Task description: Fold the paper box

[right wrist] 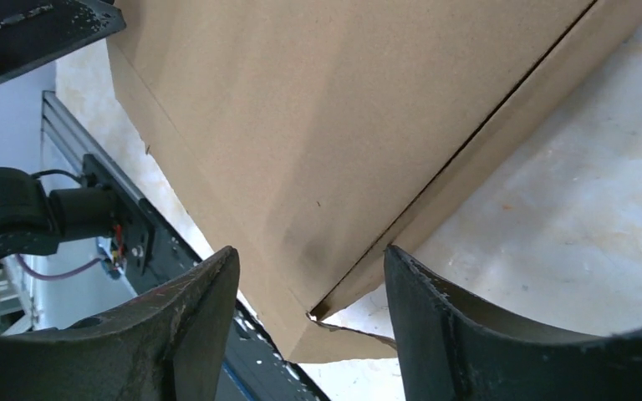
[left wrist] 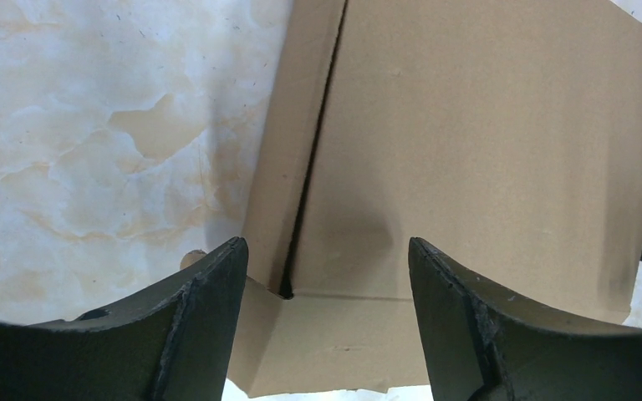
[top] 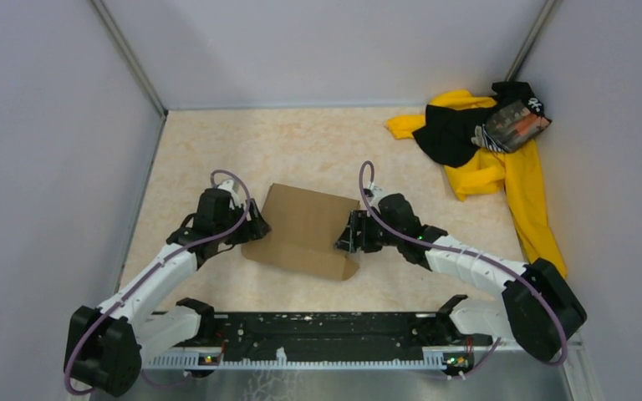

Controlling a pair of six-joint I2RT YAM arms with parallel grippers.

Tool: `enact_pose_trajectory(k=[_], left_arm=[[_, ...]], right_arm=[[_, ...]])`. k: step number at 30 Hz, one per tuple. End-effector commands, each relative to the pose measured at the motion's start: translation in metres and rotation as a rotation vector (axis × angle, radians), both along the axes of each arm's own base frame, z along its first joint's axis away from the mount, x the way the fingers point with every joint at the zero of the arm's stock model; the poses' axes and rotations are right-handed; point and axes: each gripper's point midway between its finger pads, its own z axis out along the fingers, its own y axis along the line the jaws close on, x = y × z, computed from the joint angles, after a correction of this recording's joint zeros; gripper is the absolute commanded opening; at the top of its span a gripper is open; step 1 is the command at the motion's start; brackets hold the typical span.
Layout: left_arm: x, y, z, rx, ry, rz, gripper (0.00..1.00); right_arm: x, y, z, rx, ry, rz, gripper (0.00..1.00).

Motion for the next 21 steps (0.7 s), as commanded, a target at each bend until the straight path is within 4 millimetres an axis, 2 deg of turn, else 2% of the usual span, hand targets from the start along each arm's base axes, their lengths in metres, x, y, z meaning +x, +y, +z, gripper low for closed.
enact_pose_trajectory(k=[1,10,14,21], left_arm=[[-0.001,-0.008,0.002,-0.049,-0.007,-0.009,0.76],[-0.016,-0.003,-0.016,-0.05,0.029,0.004,0.74],[-0.017,-0.003,-0.02,-0.051,0.031,0.006,0.74],[-0.017,-0.001,-0.024,-0.038,0.037,0.008,0.73]], right_arm=[[0.004,0.018,0.018,0.117,-0.009,0.022,0.62],[-0.005,-0.009,-0.01,-0.017,0.049,-0.05,0.64],[-0.004,-0.008,-0.019,-0.009,0.068,-0.07,0.63],[0.01,-0.002,-0.02,-0.001,0.054,-0.096,0.63]])
